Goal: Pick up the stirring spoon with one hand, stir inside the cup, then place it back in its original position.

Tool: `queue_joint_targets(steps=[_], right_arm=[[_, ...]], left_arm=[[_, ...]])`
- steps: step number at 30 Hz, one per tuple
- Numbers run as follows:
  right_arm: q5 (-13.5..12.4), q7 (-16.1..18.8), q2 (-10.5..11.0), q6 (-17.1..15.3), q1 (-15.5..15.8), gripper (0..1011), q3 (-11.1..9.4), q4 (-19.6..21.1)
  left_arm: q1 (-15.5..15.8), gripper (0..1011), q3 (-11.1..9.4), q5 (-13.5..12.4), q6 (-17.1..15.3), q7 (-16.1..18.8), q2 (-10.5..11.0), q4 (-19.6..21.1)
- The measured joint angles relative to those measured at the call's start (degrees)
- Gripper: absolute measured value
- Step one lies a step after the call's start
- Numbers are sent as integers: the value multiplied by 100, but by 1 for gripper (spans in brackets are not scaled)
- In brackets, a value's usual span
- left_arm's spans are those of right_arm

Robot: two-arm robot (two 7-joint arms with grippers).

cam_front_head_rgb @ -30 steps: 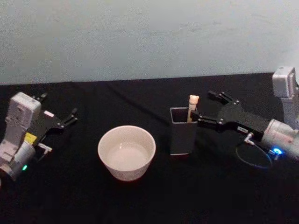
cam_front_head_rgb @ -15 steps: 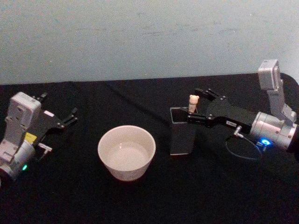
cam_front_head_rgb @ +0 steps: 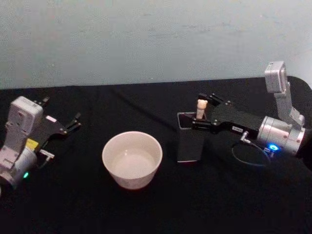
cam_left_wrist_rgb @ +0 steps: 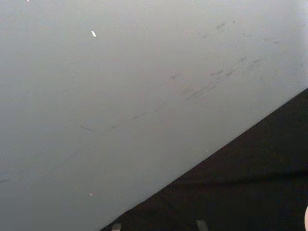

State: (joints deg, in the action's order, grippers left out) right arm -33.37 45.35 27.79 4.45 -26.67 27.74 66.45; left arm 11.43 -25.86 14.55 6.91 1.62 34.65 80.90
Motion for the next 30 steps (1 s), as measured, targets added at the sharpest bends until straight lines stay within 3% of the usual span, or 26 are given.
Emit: queue_joint_targets(steps=[8, 12, 23, 26, 28, 30], right_arm=[[0, -7, 2, -1, 5, 1003, -5, 10], [1, -9, 3, -1, 6, 952, -7, 12], [2, -15, 3, -1, 11, 666, -14, 19], [3, -16, 3, -1, 12, 522, -14, 22], [3, -16, 3, -1, 12, 503, -14, 22], [3, -16, 3, -1, 12, 418, -14, 22]], left_arm=[[0, 1001, 0, 0, 0, 0, 0, 0], [0, 1001, 0, 0, 0, 0, 0, 0], [0, 1001, 0, 0, 0, 0, 0, 0], [0, 1001, 0, 0, 0, 0, 0, 0], [0, 1001, 0, 0, 0, 0, 0, 0], [0, 1001, 0, 0, 0, 0, 0, 0]])
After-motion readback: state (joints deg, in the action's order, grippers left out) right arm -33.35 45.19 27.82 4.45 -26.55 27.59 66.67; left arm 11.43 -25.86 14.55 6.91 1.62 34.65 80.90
